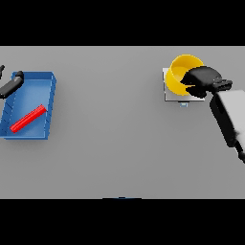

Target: Pick up the red beaker and tilt it to pour out 1 green nut into yellow bowl. Pick up the yellow bowl and place it on the metallic measuring scale.

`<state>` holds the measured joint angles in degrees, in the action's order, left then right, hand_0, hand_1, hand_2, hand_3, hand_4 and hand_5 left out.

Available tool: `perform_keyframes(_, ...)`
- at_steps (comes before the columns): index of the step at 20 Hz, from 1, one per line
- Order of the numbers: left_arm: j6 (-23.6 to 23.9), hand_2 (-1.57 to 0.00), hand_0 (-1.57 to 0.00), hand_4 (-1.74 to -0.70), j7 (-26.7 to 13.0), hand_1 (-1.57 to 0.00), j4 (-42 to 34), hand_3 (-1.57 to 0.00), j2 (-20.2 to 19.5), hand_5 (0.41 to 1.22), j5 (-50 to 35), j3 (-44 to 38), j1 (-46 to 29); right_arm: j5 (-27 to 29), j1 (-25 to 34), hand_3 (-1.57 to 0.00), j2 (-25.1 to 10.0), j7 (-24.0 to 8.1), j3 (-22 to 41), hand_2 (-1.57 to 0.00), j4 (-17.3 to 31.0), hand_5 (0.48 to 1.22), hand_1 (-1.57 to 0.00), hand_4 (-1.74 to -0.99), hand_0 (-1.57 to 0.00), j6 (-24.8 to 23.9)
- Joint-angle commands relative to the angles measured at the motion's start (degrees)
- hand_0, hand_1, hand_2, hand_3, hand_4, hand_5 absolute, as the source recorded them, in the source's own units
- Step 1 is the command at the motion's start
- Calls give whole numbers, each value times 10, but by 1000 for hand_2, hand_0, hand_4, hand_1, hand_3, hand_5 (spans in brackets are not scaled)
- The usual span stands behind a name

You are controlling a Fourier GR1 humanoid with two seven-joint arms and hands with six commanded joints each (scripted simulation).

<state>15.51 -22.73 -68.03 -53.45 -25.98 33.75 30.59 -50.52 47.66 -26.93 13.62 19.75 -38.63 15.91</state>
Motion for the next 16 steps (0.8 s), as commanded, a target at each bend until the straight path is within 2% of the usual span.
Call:
perform_keyframes(1, 2, 1, 1, -730, 0, 1, -2, 1, -1, 720, 1, 0, 0, 3, 2, -1057, -3, 6, -5, -1330, 2, 1221, -1322, -1701, -1128, 6)
perform_keyframes(2, 0, 1, 1, -732, -1, 1, 0, 1, -1, 723, 0, -2, 5, 7, 1, -937, -2, 3, -7, -1186, 2, 1143, -1150, -1660, -902, 13)
perform_keyframes(4, -7, 1, 1, -732, 5, 1, 11, 1, 4, 729, -1, -1, 4, 10, 1, -742, 1, -4, -9, -913, 7, 1016, -828, -1588, -577, 22)
perform_keyframes(6, -6, 1, 1, -727, 9, 1, 19, 1, 10, 717, 2, 0, 7, 6, 3, -613, 0, -14, -7, -693, 9, 933, -582, -1539, -369, 27)
perform_keyframes(7, -3, 1, 1, -725, 9, 1, 11, 1, 8, 712, 1, 0, 2, 3, 5, -565, -4, -5, -3, -601, 7, 902, -475, -1517, -295, 30)
perform_keyframes(10, -1, 1, 1, -722, 5, 1, 7, 1, 5, 703, 1, -1, 5, -7, 4, -449, -4, 13, 8, -375, 16, 842, -243, -1469, -150, 21)
perform_keyframes(13, 0, 1, 1, -722, 9, 1, 1, 1, 4, 697, -2, -1, -4, -6, 4, -352, 0, -9, 7, -202, 16, 799, -124, -1431, -77, 33)
perform_keyframes(16, -2, 1, 1, -720, 8, 1, 3, 1, -5, 693, -2, -5, -2, 0, 1, -272, -8, -12, 4, -103, 6, 759, -63, -1410, -39, 49)
